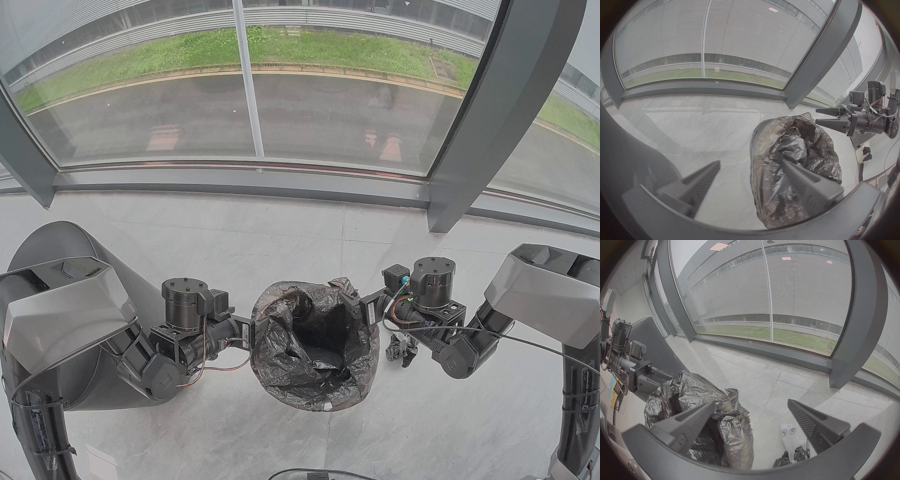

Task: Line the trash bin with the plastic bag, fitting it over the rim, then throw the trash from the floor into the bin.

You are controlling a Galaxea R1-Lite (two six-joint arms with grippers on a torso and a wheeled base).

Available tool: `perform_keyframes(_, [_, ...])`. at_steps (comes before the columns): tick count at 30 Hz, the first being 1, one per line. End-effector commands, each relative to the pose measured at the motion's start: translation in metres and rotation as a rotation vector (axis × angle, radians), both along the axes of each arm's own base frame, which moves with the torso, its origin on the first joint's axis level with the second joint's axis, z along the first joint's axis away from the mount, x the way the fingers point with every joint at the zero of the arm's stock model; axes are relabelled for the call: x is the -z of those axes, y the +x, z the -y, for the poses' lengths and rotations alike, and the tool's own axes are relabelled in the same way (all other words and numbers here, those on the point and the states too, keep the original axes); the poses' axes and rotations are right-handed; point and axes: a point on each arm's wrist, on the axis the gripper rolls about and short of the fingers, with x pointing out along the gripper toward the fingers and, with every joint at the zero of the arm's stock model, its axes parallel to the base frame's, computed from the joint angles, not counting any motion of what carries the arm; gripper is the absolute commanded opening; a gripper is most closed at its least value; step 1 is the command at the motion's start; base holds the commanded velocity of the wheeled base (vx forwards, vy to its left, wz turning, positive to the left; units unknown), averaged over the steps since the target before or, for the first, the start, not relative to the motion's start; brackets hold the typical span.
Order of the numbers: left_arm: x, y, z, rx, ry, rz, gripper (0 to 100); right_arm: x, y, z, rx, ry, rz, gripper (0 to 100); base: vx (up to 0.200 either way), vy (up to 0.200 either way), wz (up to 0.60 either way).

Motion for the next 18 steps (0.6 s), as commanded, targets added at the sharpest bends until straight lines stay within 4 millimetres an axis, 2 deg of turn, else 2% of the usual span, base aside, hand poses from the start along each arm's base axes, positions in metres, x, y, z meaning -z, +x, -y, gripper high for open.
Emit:
perform_keyframes(1, [0.000, 0.000, 0.000, -0.001, -0.002, 0.003, 100, -0.001, 0.001, 0.001, 0.002, 0.001, 0.003, 100, 0.000, 0.000, 0.00])
perform_keyframes(11, [0.005, 0.003, -0.004, -0.021, -0.008, -0.013, 100, -0.002, -0.001, 0.002, 0.008, 0.007, 0.003, 100, 0.000, 0.000, 0.00])
perform_keyframes(15, [0.006, 0.002, -0.009, -0.039, -0.015, -0.027, 100, -0.011, -0.005, 0.004, 0.008, 0.021, 0.026, 100, 0.000, 0.000, 0.00])
perform_keyframes(18, [0.007, -0.001, -0.014, -0.048, -0.016, -0.032, 100, -0.019, -0.016, 0.004, -0.005, 0.025, 0.027, 100, 0.000, 0.000, 0.00])
